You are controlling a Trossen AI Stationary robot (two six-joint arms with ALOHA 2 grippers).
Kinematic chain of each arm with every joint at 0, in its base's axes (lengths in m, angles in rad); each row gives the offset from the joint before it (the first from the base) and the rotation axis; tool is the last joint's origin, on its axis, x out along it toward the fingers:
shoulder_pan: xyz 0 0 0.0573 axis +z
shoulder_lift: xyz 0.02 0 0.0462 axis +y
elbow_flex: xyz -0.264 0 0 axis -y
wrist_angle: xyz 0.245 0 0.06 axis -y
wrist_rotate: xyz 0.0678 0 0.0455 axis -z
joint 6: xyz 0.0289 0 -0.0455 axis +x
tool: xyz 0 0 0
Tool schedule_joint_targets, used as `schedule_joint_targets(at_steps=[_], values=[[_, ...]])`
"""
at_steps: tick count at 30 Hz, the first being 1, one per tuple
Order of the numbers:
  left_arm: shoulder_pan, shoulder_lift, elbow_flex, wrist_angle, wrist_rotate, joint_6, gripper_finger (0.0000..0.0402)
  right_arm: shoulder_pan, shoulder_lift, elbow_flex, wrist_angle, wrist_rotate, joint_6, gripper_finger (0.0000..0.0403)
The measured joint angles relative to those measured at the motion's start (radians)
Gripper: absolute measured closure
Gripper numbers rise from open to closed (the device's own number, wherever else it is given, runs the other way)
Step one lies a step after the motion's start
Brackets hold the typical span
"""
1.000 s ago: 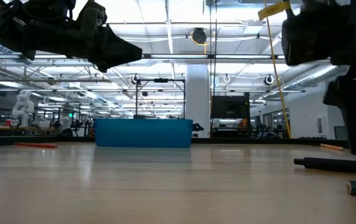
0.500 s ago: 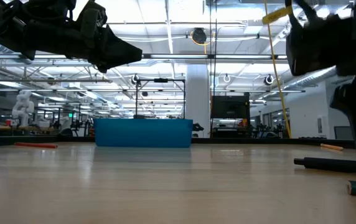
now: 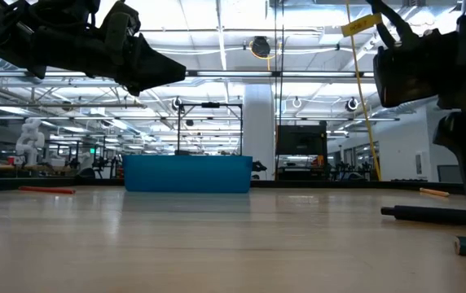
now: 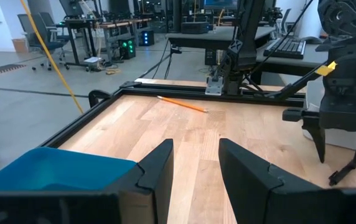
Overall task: Sort pens & pencils
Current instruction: Put the right black pen into the blue bin
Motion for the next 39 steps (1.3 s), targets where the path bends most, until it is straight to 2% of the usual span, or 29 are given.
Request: schedule_joint_targets(at_steps=[15,26,39], values=[[0.0,0.0,0.0,0.0,0.0,0.0,0.027,-0.003,0.003,-0.001,-0.069,0.042,-0.024,0.0294],[0.0,0.0,0.0,0.0,-0.001,0.0,0.027,-0.019,0.003,-0.002,-0.074,0.043,-0.083,0.0386],[0.0,0.0,0.0,-0.001,-0.001,0.0,0.027,-0.05,0.0,-0.003,-0.052,0.062,-0.19,0.0392]])
